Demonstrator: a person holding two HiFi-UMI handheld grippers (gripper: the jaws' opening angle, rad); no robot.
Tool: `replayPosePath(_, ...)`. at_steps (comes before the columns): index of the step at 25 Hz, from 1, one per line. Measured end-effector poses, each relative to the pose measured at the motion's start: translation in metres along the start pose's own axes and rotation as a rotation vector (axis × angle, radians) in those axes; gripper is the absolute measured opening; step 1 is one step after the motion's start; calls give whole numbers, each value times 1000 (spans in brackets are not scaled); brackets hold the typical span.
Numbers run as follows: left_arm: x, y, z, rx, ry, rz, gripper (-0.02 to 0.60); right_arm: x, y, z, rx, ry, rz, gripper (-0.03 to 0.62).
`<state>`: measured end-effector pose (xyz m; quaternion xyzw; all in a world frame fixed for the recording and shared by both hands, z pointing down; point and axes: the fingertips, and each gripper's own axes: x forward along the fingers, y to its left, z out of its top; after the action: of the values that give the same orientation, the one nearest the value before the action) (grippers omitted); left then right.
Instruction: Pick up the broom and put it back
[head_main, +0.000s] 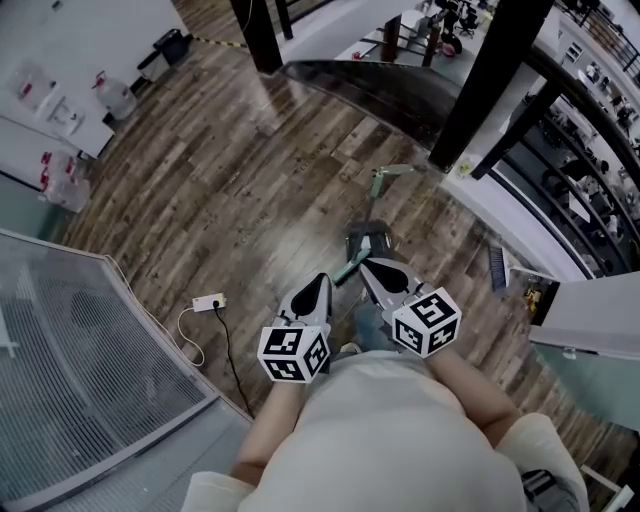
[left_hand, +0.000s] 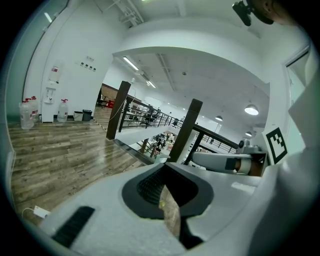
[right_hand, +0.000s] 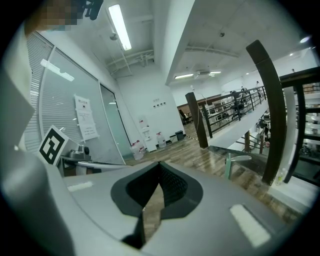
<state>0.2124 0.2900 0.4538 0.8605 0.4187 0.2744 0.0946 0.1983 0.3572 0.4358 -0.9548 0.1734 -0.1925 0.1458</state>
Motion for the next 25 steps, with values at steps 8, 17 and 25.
replayPosePath(8,41,7,12,-14,2,24,6,21,-38,14,-25,20,15,6)
replayPosePath(17,84,16,36,-28,-13,47,6,42,-91,27,-27,46,-31,8)
replayPosePath(25,115,30,41,-56,-10,86,6,65,-141,22,-13,84,-75,40)
